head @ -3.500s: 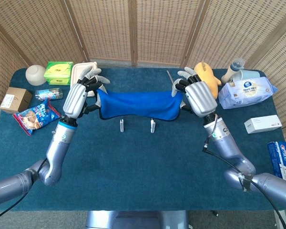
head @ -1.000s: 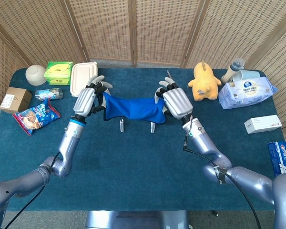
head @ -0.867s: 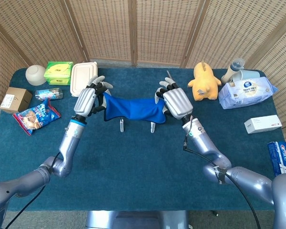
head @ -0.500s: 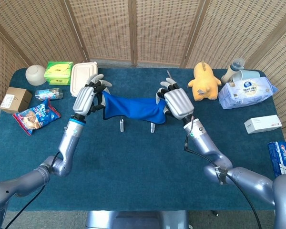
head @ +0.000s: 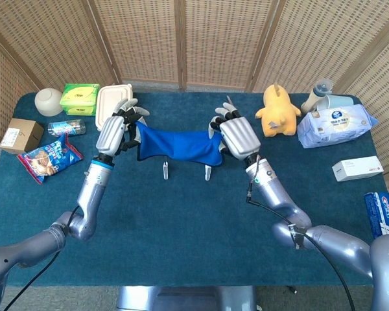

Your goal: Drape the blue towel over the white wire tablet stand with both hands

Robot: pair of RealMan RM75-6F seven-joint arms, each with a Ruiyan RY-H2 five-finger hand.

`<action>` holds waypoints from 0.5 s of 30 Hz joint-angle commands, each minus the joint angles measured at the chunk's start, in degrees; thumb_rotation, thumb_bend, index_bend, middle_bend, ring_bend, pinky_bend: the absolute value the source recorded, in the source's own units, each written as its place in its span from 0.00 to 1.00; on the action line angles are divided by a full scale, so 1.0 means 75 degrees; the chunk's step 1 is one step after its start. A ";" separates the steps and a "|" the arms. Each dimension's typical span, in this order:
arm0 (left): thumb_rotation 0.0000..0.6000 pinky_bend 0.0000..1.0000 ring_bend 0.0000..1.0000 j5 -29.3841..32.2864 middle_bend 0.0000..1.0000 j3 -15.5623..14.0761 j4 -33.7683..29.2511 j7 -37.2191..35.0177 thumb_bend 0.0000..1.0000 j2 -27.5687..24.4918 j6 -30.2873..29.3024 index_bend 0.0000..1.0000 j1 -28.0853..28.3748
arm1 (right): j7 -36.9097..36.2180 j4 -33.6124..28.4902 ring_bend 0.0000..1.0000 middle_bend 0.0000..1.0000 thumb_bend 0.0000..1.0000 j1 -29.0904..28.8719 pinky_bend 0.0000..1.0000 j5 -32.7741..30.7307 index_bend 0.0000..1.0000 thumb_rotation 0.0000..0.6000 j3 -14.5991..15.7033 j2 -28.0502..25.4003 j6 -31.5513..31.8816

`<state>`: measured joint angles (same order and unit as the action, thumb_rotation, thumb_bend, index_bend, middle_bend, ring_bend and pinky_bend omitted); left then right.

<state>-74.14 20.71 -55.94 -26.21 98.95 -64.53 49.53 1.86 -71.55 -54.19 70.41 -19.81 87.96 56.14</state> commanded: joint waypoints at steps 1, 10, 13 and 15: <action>1.00 0.00 0.14 0.0014 0.36 0.0002 -0.0014 0.0003 0.61 -0.0008 0.0001 0.73 -0.0013 | -0.0027 0.0017 0.19 0.43 0.49 -0.0001 0.13 0.0030 0.90 1.00 0.0010 0.0004 0.0017; 1.00 0.00 0.14 -0.0012 0.35 -0.0112 -0.0047 0.0067 0.61 -0.0008 0.0056 0.73 -0.0074 | -0.0101 0.0109 0.19 0.43 0.48 0.0049 0.13 0.0077 0.90 1.00 0.0105 0.0055 0.0032; 1.00 0.00 0.14 -0.0031 0.35 -0.0137 -0.0043 0.0080 0.61 0.0005 0.0066 0.73 -0.0076 | -0.0117 0.0129 0.19 0.43 0.48 0.0063 0.13 0.0100 0.90 1.00 0.0133 0.0064 0.0036; 1.00 0.00 0.14 -0.0046 0.35 -0.0158 -0.0027 0.0098 0.61 0.0012 0.0079 0.72 -0.0075 | -0.0112 0.0149 0.19 0.43 0.48 0.0071 0.13 0.0111 0.88 1.00 0.0160 0.0065 0.0021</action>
<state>-74.46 19.56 -56.18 -25.51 99.02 -63.97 48.96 1.00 -70.48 -53.68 71.21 -18.67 88.45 56.35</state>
